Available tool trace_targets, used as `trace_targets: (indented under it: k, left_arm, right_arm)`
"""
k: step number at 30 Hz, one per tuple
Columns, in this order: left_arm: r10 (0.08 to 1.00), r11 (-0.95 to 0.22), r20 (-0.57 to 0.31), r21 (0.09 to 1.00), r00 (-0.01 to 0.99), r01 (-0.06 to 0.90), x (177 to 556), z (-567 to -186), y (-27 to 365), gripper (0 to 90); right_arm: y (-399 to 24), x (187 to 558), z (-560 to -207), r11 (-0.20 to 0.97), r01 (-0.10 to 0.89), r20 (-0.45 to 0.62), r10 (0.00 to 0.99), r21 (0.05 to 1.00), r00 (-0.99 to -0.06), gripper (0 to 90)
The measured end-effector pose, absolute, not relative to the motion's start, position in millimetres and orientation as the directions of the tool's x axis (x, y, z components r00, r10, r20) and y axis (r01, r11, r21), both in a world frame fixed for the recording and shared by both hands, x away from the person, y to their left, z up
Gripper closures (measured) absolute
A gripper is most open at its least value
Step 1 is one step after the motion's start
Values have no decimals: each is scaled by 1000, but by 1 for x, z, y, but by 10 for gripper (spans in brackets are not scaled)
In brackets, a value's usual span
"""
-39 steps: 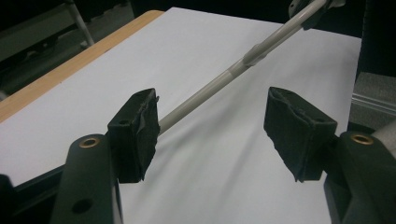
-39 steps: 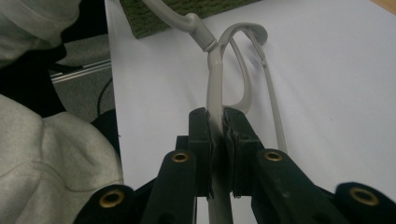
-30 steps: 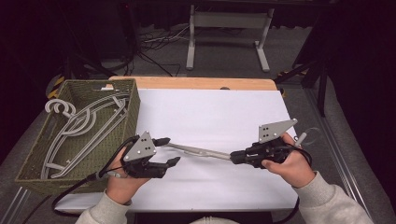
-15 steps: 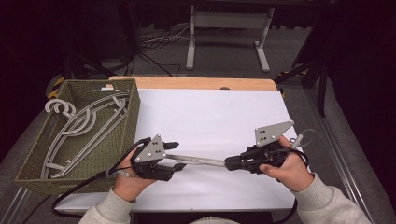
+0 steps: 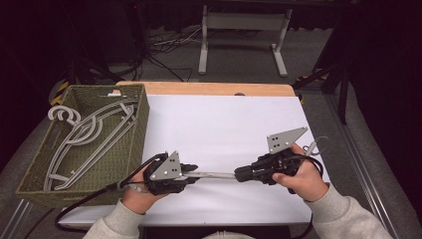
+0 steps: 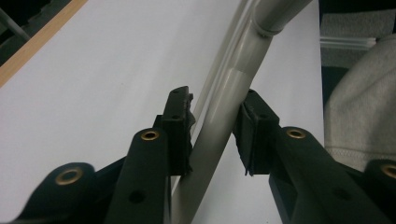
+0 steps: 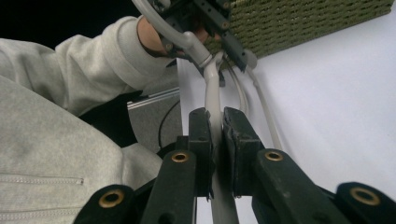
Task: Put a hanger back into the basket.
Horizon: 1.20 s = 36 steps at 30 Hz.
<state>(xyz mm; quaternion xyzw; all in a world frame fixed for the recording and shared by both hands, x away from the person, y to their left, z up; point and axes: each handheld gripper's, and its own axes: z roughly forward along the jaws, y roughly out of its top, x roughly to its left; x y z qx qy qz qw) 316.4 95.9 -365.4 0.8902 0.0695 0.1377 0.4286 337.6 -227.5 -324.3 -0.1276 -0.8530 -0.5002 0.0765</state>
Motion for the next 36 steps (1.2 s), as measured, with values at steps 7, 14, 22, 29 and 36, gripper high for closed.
trace_targets:
  k: [7, 14, 22, 29, 36]
  left_arm:
    - [158, -595, 162, 803, 974, -36, 314, -356, 89, 782]
    - [174, -585, 177, 810, 969, -43, 314, -344, 83, 796]
    - [249, -569, 160, 822, 955, 11, 320, -313, 90, 796]
    - [316, -558, 149, 828, 937, 57, 327, -284, 100, 796]
    - [362, -562, 163, 823, 918, 76, 332, -265, 106, 796]
  right_arm:
    - [-239, 342, -321, 496, 210, 159, 143, 843, -977, 766]
    - [-248, 344, -317, 474, 165, 88, 181, 865, -980, 705]
    - [-266, 342, -304, 353, 90, -48, 365, 931, -930, 299]
    - [-289, 339, -297, 257, 39, -92, 478, 966, -874, 136]
    - [-304, 340, -306, 250, 65, -81, 533, 966, -842, 114]
